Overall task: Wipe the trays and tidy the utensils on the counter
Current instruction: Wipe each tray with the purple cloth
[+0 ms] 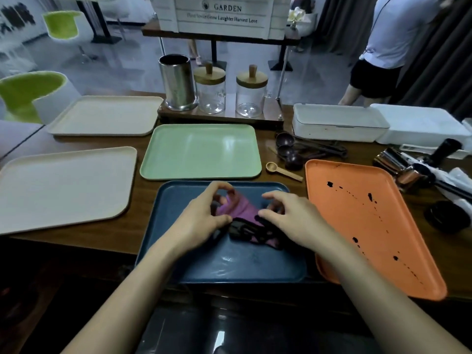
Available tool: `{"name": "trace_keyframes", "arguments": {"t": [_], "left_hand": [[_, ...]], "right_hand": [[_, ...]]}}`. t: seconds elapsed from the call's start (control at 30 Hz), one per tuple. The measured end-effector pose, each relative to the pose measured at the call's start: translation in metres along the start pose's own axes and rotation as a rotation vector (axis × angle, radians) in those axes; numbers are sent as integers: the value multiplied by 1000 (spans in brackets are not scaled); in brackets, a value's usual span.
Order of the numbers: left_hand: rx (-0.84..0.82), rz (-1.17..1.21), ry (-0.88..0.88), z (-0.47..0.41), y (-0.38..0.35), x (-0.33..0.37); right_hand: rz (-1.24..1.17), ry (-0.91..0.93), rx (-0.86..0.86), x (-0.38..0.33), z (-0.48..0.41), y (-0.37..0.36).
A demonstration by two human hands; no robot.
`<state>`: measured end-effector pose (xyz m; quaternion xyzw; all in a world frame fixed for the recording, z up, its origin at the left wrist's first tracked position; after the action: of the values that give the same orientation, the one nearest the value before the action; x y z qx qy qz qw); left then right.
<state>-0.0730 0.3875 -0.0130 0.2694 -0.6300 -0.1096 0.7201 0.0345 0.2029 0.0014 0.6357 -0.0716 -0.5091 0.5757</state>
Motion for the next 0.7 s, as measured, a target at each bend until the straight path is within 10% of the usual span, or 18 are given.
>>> {"name": "trace_keyframes", "arguments": {"t": [0.23, 0.43, 0.57, 0.7], "left_hand": [[41, 142, -159, -1, 3, 6], [121, 44, -278, -3, 16, 17], [24, -210, -195, 0, 16, -7], [63, -197, -129, 9, 22, -21]], "right_hand": [[-212, 69, -154, -9, -4, -3], [253, 422, 348, -35, 19, 17], [236, 428, 82, -27, 28, -13], [77, 407, 165, -23, 21, 0]]}}
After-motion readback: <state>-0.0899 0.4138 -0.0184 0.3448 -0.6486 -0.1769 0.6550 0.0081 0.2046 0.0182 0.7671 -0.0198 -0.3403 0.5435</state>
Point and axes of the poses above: each hand's wrist, its own z-axis away from the middle knuckle, its own y-axis out of the back of the hand, x = y × z, the point moved 6 cm from there along -z, towards the middle knuckle, and after that the axes turned 4 degrees about -x, right-handed, at the moved point
